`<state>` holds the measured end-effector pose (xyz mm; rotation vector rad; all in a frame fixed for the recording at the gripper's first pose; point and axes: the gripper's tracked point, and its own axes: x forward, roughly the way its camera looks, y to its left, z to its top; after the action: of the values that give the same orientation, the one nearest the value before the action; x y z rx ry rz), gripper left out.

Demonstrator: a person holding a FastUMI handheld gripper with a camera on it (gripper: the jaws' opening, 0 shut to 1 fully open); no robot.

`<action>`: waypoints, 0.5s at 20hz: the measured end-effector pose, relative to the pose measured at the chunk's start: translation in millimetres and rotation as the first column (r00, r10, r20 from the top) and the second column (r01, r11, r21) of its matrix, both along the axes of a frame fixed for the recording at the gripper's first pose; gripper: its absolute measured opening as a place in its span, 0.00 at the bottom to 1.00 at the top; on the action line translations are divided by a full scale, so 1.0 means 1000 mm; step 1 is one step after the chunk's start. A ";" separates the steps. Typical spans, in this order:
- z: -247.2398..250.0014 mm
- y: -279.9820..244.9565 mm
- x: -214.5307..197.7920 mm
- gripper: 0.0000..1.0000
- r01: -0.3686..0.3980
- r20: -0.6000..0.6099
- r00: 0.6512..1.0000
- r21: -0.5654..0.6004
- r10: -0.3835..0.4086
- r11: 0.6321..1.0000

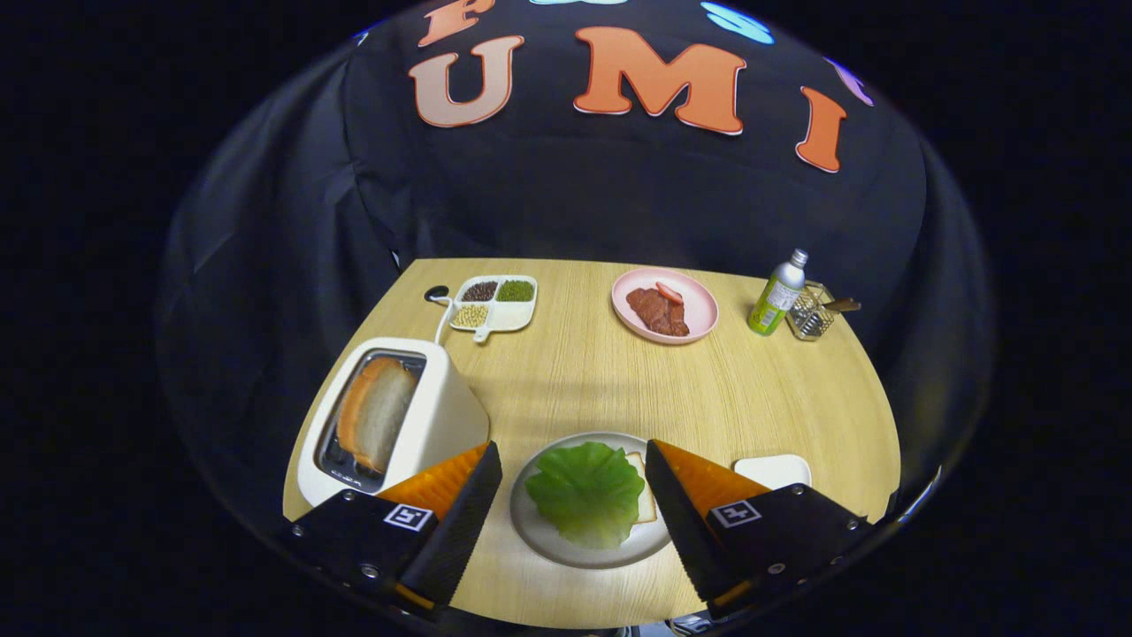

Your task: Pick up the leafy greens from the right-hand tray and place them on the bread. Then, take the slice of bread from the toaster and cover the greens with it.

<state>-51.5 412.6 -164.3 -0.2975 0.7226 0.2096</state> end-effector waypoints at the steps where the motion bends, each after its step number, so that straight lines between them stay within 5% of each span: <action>1: 0.006 0.012 -0.001 0.98 -0.009 0.006 1.000 0.016 0.009 1.000; 10: 0.005 0.099 -0.005 0.98 -0.081 0.008 0.997 0.044 0.081 0.996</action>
<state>-56.9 511.8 -159.3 -0.2855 0.6992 0.3010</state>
